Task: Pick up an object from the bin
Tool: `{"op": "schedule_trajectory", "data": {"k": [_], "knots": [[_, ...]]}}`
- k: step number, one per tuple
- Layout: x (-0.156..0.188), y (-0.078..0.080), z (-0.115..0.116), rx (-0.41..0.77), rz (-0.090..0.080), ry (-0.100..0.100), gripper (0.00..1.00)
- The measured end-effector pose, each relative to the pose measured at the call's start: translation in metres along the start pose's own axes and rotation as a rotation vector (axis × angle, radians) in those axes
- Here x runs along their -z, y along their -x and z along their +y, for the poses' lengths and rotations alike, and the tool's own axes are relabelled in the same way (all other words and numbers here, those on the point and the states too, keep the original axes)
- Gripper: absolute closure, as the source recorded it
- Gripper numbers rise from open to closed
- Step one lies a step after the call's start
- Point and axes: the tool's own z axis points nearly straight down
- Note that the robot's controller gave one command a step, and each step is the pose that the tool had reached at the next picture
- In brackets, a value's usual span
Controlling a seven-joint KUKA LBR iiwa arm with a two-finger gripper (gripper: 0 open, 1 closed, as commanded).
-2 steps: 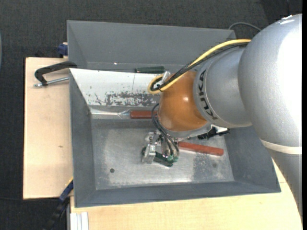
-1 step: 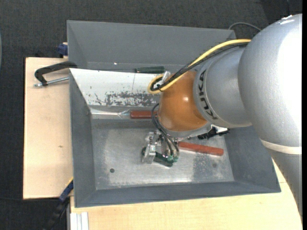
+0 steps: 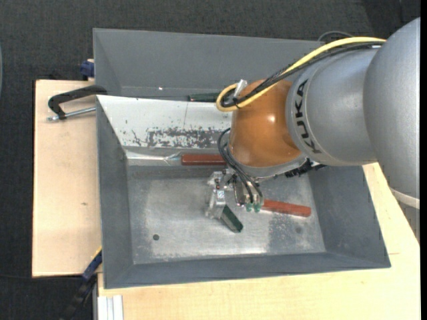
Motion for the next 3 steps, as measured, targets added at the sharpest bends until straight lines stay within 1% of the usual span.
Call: {"op": "schedule_trajectory", "data": {"k": [1, 2, 3], "knots": [[0.082, -0.01, -0.031, 0.076, -0.005, 0.001, 0.0], [0.082, -0.01, -0.031, 0.076, -0.005, 0.001, 0.0], [0.038, -0.003, -0.049, 0.049, -0.011, 0.002, 0.0]]}}
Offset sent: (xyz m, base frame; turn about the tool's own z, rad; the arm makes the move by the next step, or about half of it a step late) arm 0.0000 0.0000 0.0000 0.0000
